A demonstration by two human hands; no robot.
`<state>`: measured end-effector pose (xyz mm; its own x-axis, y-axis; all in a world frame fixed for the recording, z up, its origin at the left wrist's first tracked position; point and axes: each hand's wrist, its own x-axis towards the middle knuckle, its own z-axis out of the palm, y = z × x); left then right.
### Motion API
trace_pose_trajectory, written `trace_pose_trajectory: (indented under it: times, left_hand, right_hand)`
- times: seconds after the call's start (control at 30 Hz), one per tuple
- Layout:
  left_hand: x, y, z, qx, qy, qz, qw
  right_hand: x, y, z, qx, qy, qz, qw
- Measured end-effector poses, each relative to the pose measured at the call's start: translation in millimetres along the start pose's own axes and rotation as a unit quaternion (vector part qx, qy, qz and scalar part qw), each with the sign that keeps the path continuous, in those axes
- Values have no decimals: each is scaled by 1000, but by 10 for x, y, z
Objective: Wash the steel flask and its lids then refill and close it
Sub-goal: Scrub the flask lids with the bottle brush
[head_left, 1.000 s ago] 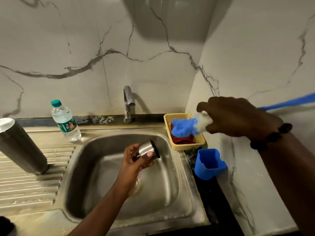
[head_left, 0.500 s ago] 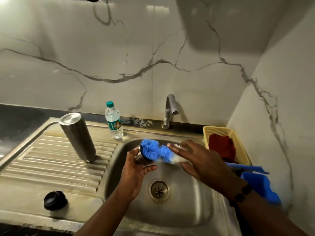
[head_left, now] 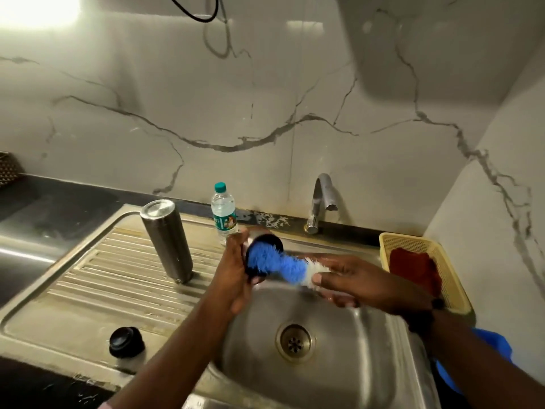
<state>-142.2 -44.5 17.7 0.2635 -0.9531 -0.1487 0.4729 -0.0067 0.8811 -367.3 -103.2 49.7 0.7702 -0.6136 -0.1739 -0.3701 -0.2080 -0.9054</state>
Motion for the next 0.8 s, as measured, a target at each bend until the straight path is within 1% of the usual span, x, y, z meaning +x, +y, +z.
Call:
trace_pose_trajectory:
  times: [0.07,0.13,0.2,0.23,0.3,0.33,0.37,0.43,0.47,0.5,0.53,0.57,0.6,0.63,0.67,0.7,0.73,0.77,0.8]
  left_hand:
    - [78,-49,140,-103,62,30,992]
    - [123,-41,272,-166,125,58,976]
    - [155,-33,328,-182,156,94,966]
    - [163,-28,337,-179,159,109,965]
    - [176,-32,312,-164,150,118,968]
    - [183,-35,302,-164,146,109,970]
    - [189,-31,297,-161,149,95,971]
    - [165,24,277,-128,143,70,979]
    - [161,65,239,-83,118,60,988]
    - [156,120,194,-17,86,54,995]
    - [138,178,163,65,50,47,996]
    - [127,231,146,157,25,34,987]
    - [132,273,141,250,15,24,968]
    - [154,266,138,313,13,14,950]
    - [186,233,150,342,24,0,939]
    - [211,191,173,338,45,-9,940]
    - [260,133,204,297,78,-22,951]
    - [323,85,241,222,119,-36,967]
    - [374,70,269,134,163,-44,976]
  right_hand:
    - [84,73,262,88,40,-11,995]
    - [169,99,551,123,117,-35,985]
    - [228,82,754,83,194,-65,975]
    - [248,82,814,53,219,-83,971]
    - [271,89,843,18,237,-95,967]
    - [280,108,813,20,227,-94,969]
    - [269,104,766,42,199,-87,975]
    - [227,118,545,81,110,-41,990]
    - [196,108,379,61,68,-18,996]
    - [160,83,193,13,33,-5,999]
    - [138,45,3,-48,10,-1,999]
    - [130,-10,-160,-108,-1,0,994]
    - [136,-83,-290,-182,-1,-5,983]
    - [160,-142,-390,-279,7,-20,960]
    - [193,-206,-448,-393,20,-37,918]
    - [213,-299,-449,-503,49,-47,861]
    - [232,-401,-400,-576,94,-53,810]
    - [254,-459,-295,-614,139,-61,775]
    - [290,-452,-151,-620,172,-71,762]
